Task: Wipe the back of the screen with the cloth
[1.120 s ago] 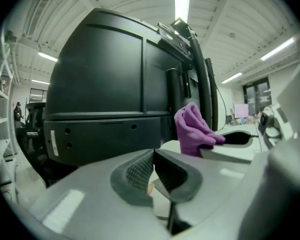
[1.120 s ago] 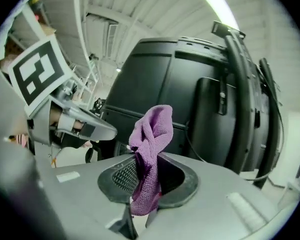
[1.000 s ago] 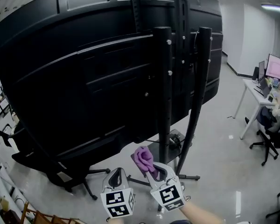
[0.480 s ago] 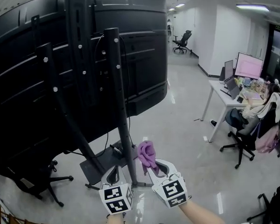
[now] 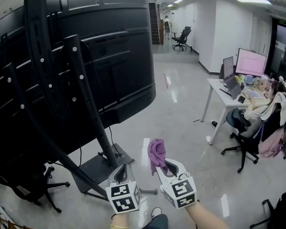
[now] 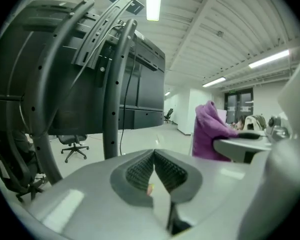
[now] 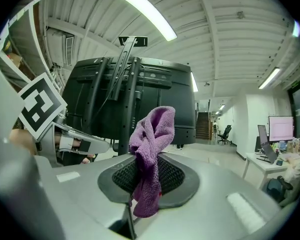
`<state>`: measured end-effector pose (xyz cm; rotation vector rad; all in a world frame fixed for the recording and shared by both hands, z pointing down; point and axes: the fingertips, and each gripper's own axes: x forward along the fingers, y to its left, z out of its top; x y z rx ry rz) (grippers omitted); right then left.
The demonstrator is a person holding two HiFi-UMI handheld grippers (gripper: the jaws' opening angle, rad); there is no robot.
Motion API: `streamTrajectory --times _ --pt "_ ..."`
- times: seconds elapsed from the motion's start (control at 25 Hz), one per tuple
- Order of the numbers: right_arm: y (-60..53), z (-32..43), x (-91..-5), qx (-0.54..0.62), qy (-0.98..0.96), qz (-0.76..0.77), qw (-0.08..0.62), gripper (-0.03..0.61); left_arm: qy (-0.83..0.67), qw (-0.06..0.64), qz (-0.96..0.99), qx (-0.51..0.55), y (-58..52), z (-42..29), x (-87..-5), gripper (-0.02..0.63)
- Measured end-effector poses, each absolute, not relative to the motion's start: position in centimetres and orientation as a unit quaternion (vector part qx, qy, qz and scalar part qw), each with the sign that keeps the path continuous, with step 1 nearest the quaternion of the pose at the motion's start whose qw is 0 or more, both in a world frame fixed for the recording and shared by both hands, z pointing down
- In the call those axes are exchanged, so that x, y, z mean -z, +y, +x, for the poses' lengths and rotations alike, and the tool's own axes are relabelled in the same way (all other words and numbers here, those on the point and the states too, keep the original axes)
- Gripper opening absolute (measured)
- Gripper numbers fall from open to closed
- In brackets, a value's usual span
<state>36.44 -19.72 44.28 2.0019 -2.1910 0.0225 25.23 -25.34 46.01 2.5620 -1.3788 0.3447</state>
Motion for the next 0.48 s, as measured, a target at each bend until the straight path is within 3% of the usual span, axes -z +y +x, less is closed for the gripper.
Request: streamTrajectory --times 0.48 --pt "-33.1 45.2 -37.1 0.081 -0.766 0.63 0.105 0.071 -0.49 0.105 0.861 -0.088 -36.6 34.8 -42.5 0.008"
